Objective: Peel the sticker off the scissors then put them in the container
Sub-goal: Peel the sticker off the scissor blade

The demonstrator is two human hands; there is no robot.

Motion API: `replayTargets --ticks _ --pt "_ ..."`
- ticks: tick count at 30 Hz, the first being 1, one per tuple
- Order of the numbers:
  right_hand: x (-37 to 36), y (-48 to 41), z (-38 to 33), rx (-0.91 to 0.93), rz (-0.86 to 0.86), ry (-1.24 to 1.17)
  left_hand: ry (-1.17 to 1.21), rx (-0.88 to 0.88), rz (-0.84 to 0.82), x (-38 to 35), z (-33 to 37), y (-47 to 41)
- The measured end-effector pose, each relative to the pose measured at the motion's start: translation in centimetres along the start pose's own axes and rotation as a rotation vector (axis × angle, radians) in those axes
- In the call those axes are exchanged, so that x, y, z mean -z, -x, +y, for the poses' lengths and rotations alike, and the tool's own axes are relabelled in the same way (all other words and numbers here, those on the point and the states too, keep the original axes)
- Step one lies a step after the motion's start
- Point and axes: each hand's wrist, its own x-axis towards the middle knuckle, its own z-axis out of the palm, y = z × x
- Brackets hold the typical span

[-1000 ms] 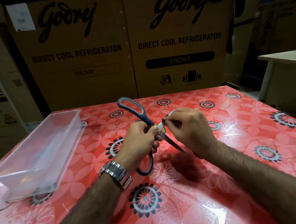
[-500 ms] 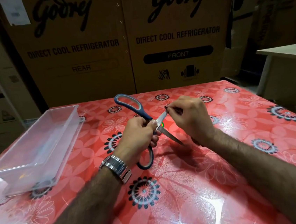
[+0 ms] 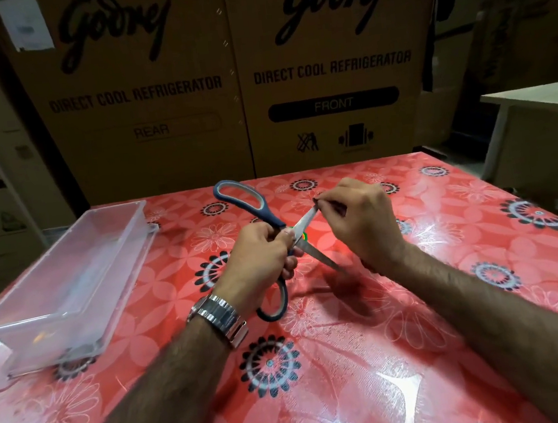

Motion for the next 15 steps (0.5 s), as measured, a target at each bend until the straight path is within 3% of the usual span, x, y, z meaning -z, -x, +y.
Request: replayTargets --ticks 5,15 --pt "0.2 1.8 -2.6 0.149 -0.076 0.022 -0.016 -0.032 -0.031 -0.1 0.1 0.2" --pt "-0.1 0.2 0.9 -0.001 -0.011 -0.009 -0.019 0.022 -0.007 0.1 -0.2 0.0"
